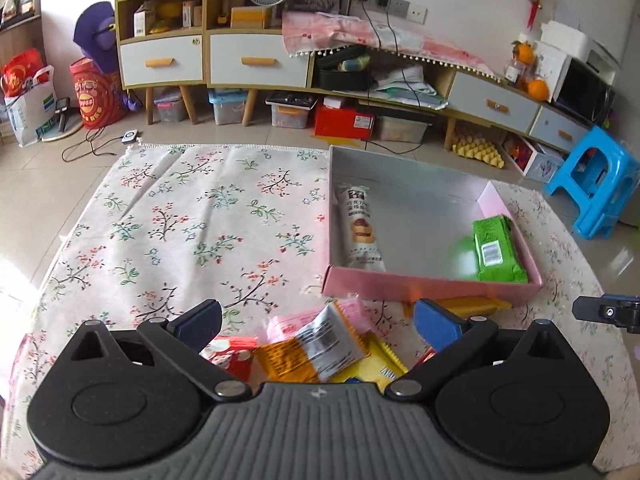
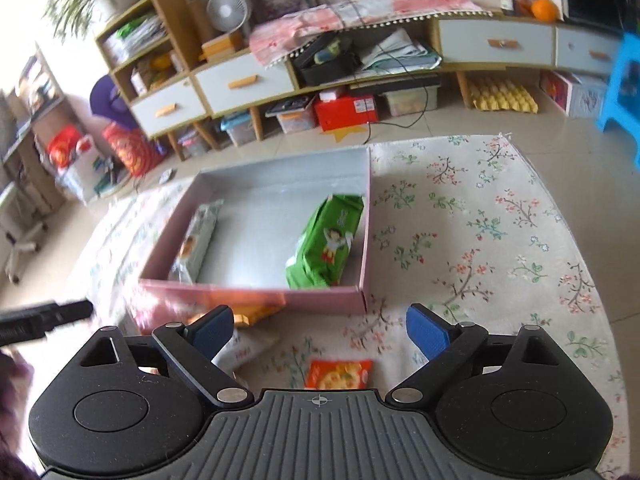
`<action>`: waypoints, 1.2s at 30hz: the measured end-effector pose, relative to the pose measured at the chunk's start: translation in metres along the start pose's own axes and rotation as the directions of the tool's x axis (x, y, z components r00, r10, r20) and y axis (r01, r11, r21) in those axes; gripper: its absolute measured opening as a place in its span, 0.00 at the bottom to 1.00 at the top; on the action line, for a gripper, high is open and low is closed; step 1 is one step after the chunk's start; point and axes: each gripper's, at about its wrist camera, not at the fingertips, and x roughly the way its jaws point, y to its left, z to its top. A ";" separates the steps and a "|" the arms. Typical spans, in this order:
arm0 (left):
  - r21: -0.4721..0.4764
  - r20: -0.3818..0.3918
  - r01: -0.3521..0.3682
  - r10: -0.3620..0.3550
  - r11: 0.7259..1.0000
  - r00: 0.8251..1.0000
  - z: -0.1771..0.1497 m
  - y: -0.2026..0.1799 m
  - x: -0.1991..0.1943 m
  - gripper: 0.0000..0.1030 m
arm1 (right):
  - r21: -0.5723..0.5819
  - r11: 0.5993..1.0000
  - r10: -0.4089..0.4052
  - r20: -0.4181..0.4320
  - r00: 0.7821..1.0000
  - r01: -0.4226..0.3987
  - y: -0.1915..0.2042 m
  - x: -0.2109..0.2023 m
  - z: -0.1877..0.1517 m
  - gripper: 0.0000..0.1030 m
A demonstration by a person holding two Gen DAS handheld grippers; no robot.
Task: Organize snacks
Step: 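Withdraw both tools from the box back toward the snack pile, then grasp the red candy packet with the left tool while the right tool grasps the orange packet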
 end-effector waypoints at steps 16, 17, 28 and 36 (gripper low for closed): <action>0.184 0.028 0.004 -0.009 0.983 1.000 -0.038 0.043 0.010 0.99 | 0.026 1.000 -0.005 -0.039 0.999 0.006 0.018 0.010 -0.018 0.92; 0.195 0.027 0.009 -0.014 0.981 1.000 -0.040 0.045 0.011 1.00 | 0.018 1.000 0.004 -0.040 0.999 -0.003 0.025 0.012 -0.018 0.92; 0.131 -0.035 -0.007 0.011 0.991 0.999 -0.055 0.070 0.019 0.96 | -0.210 0.969 0.137 0.008 0.990 -0.133 0.115 0.029 -0.027 0.92; -0.034 -0.091 0.056 -0.059 0.998 0.994 -0.054 0.080 0.024 0.67 | -0.288 0.936 0.196 -0.044 0.980 -0.200 0.170 0.055 -0.029 0.92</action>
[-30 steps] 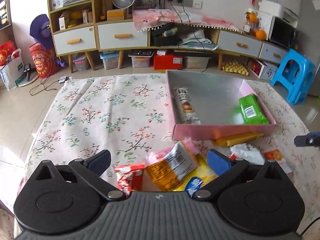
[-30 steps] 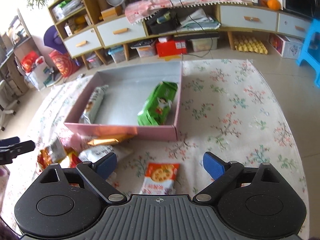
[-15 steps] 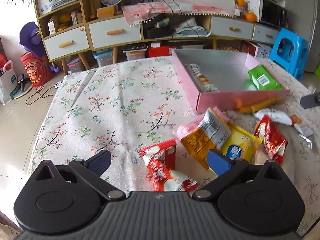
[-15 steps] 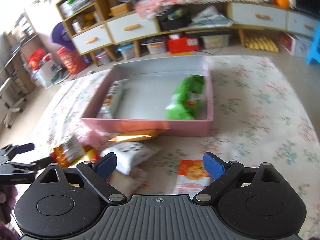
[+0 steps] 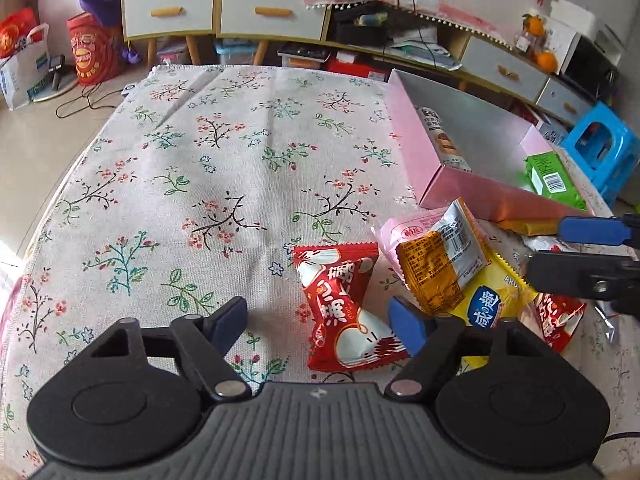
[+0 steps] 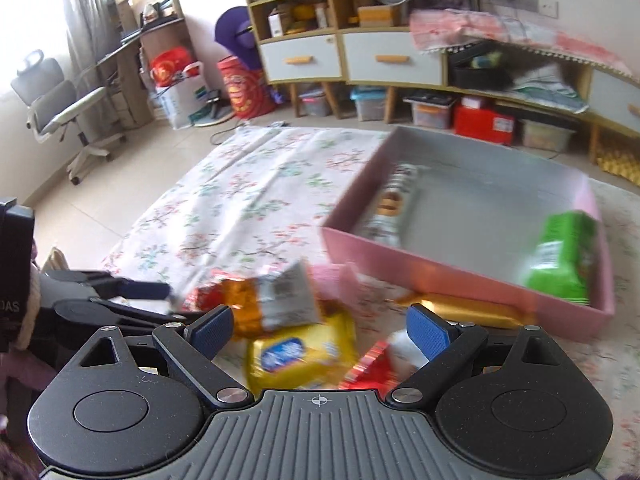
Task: Organize snacks
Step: 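Grasp the red candy packet with the left tool while the right tool grasps the orange packet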
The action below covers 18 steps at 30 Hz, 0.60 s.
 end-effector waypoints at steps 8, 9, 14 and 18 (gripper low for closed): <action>-0.025 -0.011 0.014 -0.014 1.000 1.000 0.003 0.004 0.000 0.43 | -0.006 1.000 -0.023 -0.023 0.999 0.023 0.012 0.028 0.006 0.92; -0.027 -0.014 0.018 -0.018 0.999 1.000 0.003 0.004 0.000 0.39 | -0.003 1.000 -0.028 -0.030 0.999 0.028 0.012 0.030 0.006 0.92; -0.028 -0.034 0.033 -0.034 0.999 0.999 0.004 0.006 0.000 0.33 | 0.003 1.000 -0.029 -0.057 0.998 0.029 0.016 0.040 0.007 0.90; 0.005 -0.044 0.033 -0.033 0.999 0.998 0.004 0.004 -0.001 0.33 | -0.011 1.000 -0.029 -0.068 0.997 0.029 0.024 0.044 0.007 0.87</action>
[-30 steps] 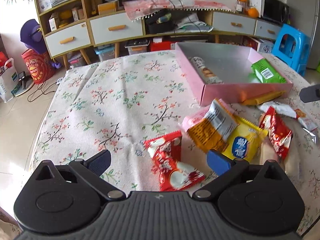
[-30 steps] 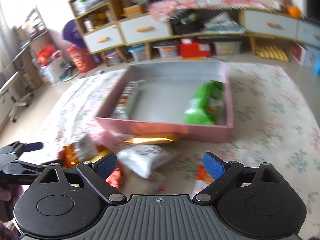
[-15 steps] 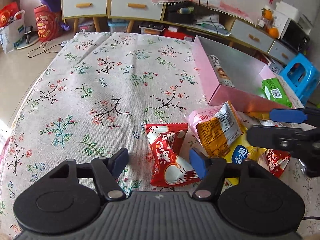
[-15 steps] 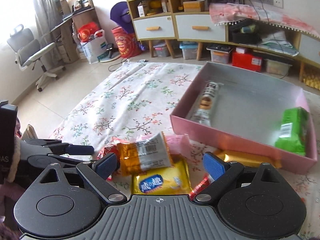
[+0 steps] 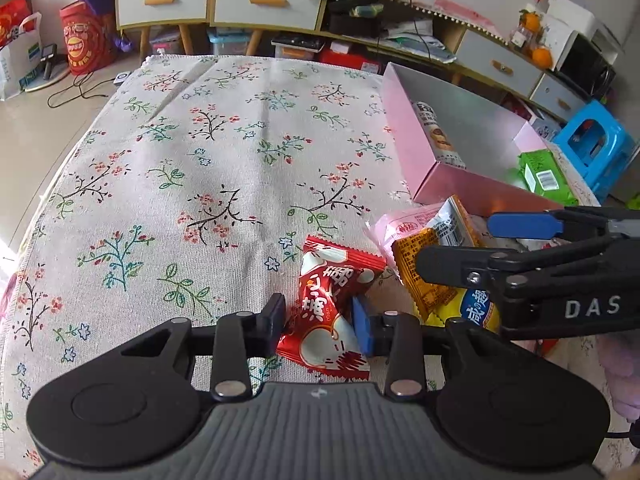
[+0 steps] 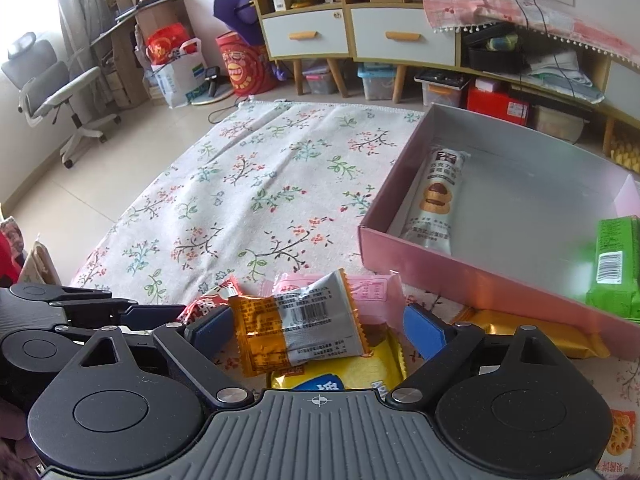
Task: Organize snacks
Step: 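Grasp the red candy packet with the left tool while the right tool grasps the orange packet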
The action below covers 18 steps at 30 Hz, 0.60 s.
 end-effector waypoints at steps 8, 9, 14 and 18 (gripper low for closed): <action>0.033 0.001 0.007 -0.007 0.999 1.000 -0.002 -0.003 0.001 0.42 | 0.008 0.998 -0.059 -0.004 0.998 0.059 0.005 0.010 0.002 0.76; 0.035 0.003 0.008 -0.009 0.999 1.000 -0.002 -0.004 0.000 0.45 | 0.018 0.998 -0.067 -0.008 0.998 0.067 0.004 0.011 0.002 0.74; 0.048 0.004 0.013 -0.013 0.999 1.000 -0.002 -0.006 0.000 0.51 | 0.043 0.995 -0.092 -0.016 0.996 0.092 0.001 0.010 0.002 0.59; 0.051 0.002 0.011 -0.011 0.999 1.000 -0.002 -0.006 0.001 0.51 | 0.106 0.990 -0.087 -0.022 0.996 0.089 -0.011 0.006 0.005 0.35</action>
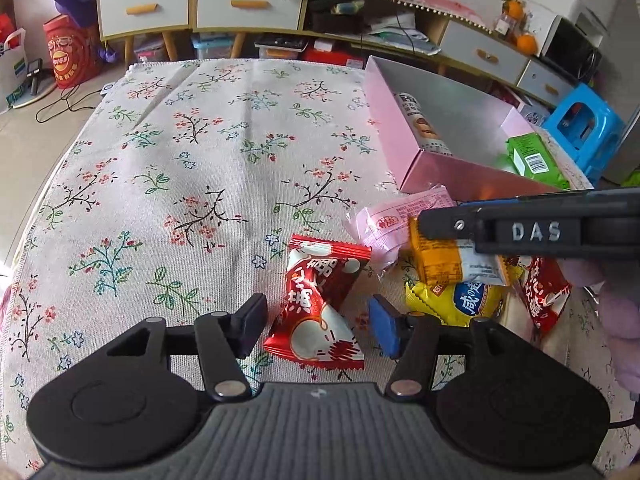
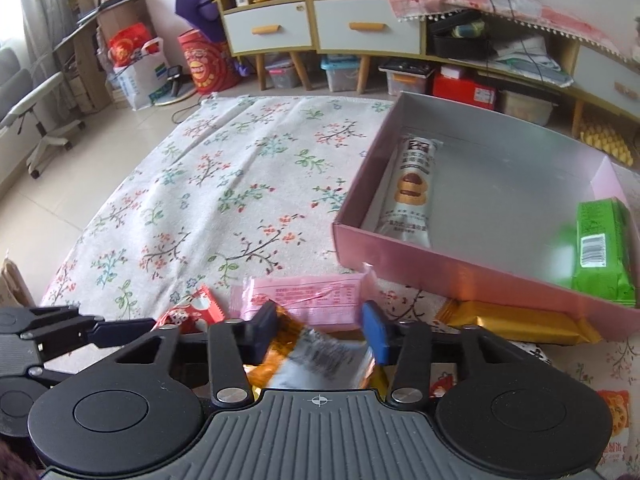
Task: Organize snacks
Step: 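Grasp the red candy packet with the left tool while the right tool grasps the orange packet, then carry both packets into the pink box and open both tools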
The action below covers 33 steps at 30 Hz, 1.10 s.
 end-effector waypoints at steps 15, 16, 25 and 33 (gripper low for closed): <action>-0.036 -0.012 -0.020 0.019 0.999 1.000 0.002 0.001 -0.002 0.35 | 0.147 0.980 0.138 -0.004 0.990 -0.136 -0.032 -0.010 0.005 0.26; -0.034 -0.014 -0.022 0.021 0.999 1.000 0.002 0.001 -0.002 0.35 | 0.136 0.979 0.154 -0.005 0.988 -0.152 -0.031 -0.012 0.005 0.30; 0.007 -0.016 -0.034 0.034 0.999 0.999 -0.001 -0.004 -0.003 0.34 | -0.248 0.963 0.114 0.025 0.993 -0.104 -0.007 -0.019 -0.012 0.71; 0.011 -0.016 -0.038 0.038 0.999 0.999 -0.001 -0.004 -0.003 0.33 | -0.388 0.921 0.053 0.042 0.998 -0.033 0.004 -0.011 -0.030 0.66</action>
